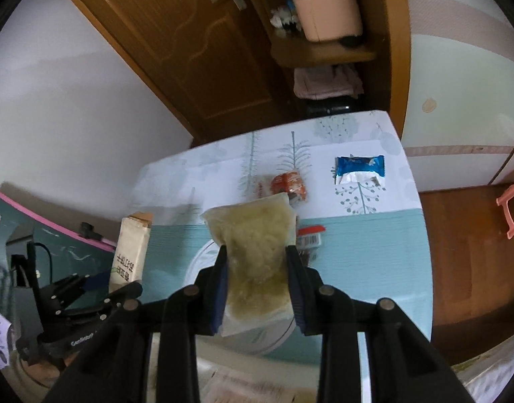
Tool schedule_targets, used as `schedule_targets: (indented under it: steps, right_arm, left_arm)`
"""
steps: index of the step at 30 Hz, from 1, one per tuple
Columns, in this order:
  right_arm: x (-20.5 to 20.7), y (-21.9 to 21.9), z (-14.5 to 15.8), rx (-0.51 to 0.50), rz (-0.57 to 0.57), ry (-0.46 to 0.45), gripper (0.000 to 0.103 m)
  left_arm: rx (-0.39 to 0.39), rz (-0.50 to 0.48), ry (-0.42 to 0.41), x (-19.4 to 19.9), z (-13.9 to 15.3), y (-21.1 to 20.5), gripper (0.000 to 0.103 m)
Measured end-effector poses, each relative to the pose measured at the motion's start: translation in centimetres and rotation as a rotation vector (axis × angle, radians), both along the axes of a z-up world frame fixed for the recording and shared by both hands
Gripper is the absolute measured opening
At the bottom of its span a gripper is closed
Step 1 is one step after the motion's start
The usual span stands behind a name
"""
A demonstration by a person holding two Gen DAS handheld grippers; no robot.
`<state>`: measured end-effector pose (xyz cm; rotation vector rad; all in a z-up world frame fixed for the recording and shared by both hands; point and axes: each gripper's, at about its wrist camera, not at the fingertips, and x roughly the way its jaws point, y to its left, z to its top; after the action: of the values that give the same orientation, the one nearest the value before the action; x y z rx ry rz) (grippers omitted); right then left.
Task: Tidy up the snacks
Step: 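Carry the beige packet and yellow bag to the white tray and release them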
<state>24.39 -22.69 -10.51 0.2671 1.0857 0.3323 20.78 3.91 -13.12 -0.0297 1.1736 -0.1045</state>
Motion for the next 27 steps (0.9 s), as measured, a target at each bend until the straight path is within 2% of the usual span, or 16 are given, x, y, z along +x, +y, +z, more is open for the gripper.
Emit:
schedule_targets:
  steps: [7, 14, 21, 27]
  right_arm:
    - [-7.1, -0.8, 3.8, 0.066, -0.014, -0.044, 0.032]
    - [-13.9, -1.0, 6.6, 0.114, -0.016, -0.054, 0.032]
    - [-18.0, -0.6, 8.0, 0.113, 0.012, -0.072, 0.032]
    - [-20.2, 0.2, 7.7, 0.120, 0.053, -0.058, 0.032]
  left_arm:
    - [-0.017, 0.011, -0.074, -6.3, 3.0, -0.5, 0.052]
    - [-0.057, 0.014, -0.092, -11.7, 4.5, -1.5, 0.052]
    - [-0.047, 0.017, -0.108, -15.4, 4.7, -2.4, 0.052]
    - [-0.031, 0.024, -0.108, -17.6, 4.5, -3.0, 0.052]
